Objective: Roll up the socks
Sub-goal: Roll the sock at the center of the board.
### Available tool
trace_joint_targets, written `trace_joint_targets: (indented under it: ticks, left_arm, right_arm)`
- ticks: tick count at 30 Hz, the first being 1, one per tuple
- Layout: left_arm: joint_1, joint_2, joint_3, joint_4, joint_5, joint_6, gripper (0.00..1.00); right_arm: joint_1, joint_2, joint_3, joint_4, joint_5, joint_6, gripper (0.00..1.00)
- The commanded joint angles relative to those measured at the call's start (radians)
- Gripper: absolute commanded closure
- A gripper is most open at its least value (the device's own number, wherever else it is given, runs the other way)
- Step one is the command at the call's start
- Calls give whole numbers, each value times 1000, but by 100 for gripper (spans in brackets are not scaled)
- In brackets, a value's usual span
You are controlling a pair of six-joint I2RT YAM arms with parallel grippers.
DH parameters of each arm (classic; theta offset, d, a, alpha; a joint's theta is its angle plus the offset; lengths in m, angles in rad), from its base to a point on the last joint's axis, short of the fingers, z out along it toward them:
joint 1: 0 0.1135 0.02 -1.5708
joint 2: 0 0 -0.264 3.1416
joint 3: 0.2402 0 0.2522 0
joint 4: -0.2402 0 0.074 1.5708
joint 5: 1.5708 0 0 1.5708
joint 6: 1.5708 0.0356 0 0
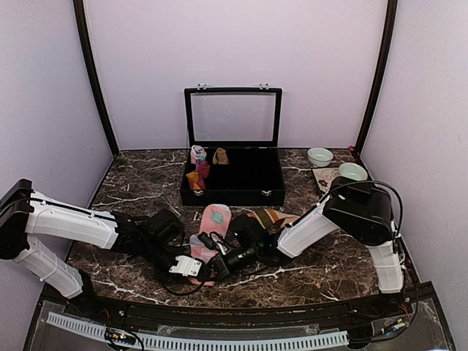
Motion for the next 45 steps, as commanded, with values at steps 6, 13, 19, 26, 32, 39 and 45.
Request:
trace_joint_targets:
  ticks: [6, 13, 19, 26, 32, 39, 45]
  left_arm:
    - [-6, 30, -35, 11, -10, -1, 98]
    - [28, 72, 29, -105, 76, -9, 100]
    - [89, 104, 60, -169, 177, -27, 100]
    - [91, 161, 105, -216, 194, -3, 100]
    - [92, 258, 184, -288, 220, 30, 100]
    - [120, 364, 274, -373, 273, 59, 100]
    - [148, 486, 391, -518, 357, 110, 100]
  right_arm:
    - [-10, 98, -58, -274, 159, -78, 90]
    - [-11, -73, -120, -270, 312, -176, 58]
    - [-8, -205, -273, -164, 409, -197, 54]
    - [22, -362, -408, -141, 566, -250, 50]
    - [171, -561, -455, -196, 955, -464, 51]
    - [301, -622, -391, -333, 1123, -624, 46]
    - [397, -497, -260, -403, 1011, -743, 49]
